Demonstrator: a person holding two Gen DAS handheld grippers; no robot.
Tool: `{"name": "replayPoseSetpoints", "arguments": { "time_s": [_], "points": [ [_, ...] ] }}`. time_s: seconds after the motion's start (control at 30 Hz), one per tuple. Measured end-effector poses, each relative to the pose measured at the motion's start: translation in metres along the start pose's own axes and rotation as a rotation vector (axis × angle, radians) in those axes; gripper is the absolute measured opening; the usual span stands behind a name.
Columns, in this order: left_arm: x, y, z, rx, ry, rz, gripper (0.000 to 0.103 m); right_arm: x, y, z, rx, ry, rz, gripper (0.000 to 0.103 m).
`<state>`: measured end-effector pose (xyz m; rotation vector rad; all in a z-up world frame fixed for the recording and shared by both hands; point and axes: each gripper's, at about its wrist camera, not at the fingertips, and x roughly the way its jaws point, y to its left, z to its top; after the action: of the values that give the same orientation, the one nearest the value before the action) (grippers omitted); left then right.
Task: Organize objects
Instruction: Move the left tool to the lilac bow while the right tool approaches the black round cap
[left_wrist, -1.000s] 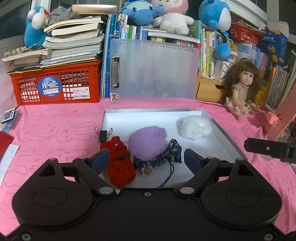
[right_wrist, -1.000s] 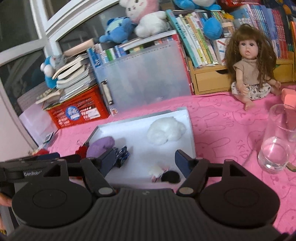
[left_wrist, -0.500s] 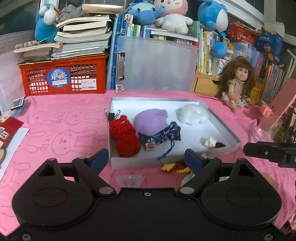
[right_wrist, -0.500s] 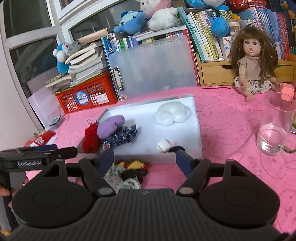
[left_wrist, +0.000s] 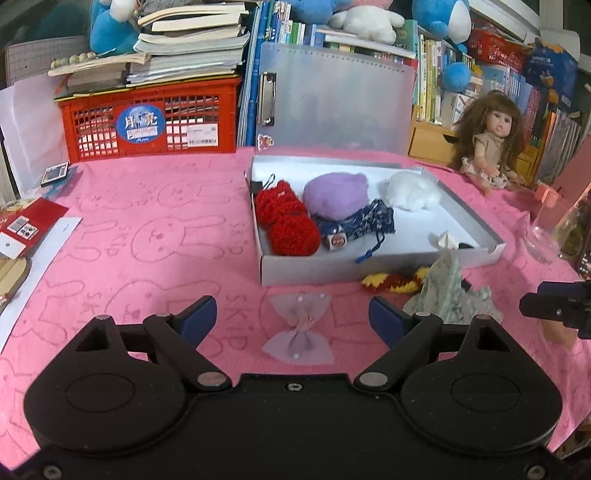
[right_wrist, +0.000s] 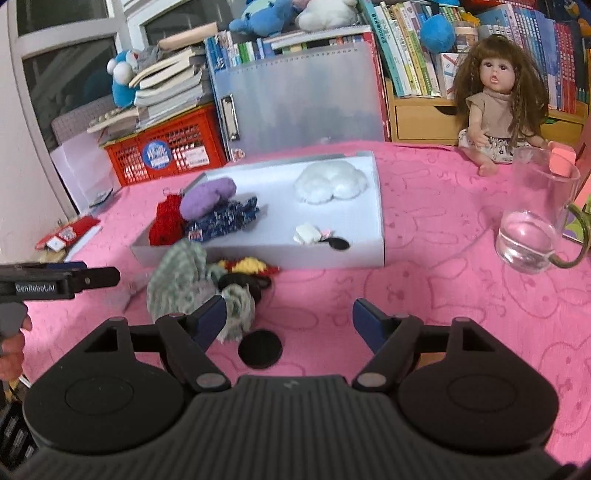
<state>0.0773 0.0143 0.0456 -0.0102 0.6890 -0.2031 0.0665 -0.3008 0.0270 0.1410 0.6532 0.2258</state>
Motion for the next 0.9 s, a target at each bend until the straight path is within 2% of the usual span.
{"name": "replayPoseSetpoints", "arguments": {
  "time_s": [0.23, 0.53, 0.83, 0.9],
  "points": [
    [0.008, 0.000, -0.014, 0.012, 0.029, 0.011, 0.089, 0.006, 0.010, -0.014, -0.065, 0.031, -0.004, 0.084],
    [0.015, -0.002, -0.019, 0.005, 0.035, 0.011, 0.089, 0.012, 0.015, -0.021, -0.076, 0.048, 0.008, 0.084],
    [0.019, -0.005, -0.021, 0.011, 0.033, -0.001, 0.084, 0.015, 0.022, -0.024, -0.110, 0.047, 0.021, 0.084],
    [0.020, -0.005, -0.021, 0.011, 0.031, -0.002, 0.083, 0.015, 0.025, -0.025, -0.123, 0.049, 0.028, 0.081]
  ]
}}
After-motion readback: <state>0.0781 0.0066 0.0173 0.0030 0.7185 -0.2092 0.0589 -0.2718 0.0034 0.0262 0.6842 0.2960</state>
